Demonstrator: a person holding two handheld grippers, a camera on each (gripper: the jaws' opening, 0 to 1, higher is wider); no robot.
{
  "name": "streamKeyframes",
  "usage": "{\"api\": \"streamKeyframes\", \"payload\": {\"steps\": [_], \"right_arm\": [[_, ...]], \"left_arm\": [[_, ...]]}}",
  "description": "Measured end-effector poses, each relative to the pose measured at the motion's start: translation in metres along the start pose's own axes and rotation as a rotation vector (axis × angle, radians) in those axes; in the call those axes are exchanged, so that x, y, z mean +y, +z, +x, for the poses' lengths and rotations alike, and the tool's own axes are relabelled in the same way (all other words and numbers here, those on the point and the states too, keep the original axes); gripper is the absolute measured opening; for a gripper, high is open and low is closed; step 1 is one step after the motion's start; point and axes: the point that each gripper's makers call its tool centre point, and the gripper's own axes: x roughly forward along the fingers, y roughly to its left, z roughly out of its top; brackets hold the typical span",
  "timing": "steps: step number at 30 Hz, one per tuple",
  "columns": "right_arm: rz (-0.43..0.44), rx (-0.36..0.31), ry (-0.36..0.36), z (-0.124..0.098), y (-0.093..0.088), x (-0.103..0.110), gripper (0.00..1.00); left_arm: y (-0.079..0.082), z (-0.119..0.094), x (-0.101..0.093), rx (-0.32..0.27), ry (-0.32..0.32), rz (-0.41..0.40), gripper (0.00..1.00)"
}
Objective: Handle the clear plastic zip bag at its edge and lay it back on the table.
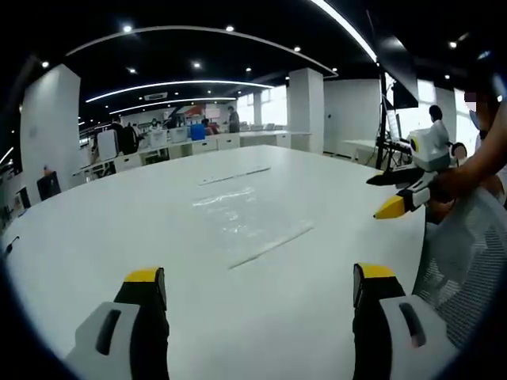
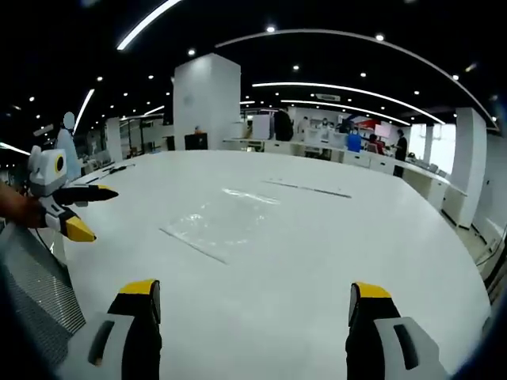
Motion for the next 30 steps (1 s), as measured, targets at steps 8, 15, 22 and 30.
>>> {"api": "streamKeyframes", "payload": {"steps": [8,15,22,30], "right_arm": [[-0.012,0.002,0.005,0.0002,-0.0008,0.0013,1.0],[-0.019,0.002,0.002,-0.0012,0.0,0.0029,1.0],[-0.022,0.0,0.005,-0.0026,0.0015,0.0049,1.0],[-0.025,0.003,0.011,-0.0009,-0.0006,0.0053,1.0]], "left_arm": [[0.0013,-0.0004,-0.0017,-0.001,0.0,0.001,0.98],[-0.001,0.0008,-0.0012,0.003,-0.006,0.006,0.98],[-0.0041,0.0013,0.0019,0.004,-0.005,0.008,0.97],[-0.0029,0.001,-0.0033,0.01,-0.01,0.018,0.97]]}}
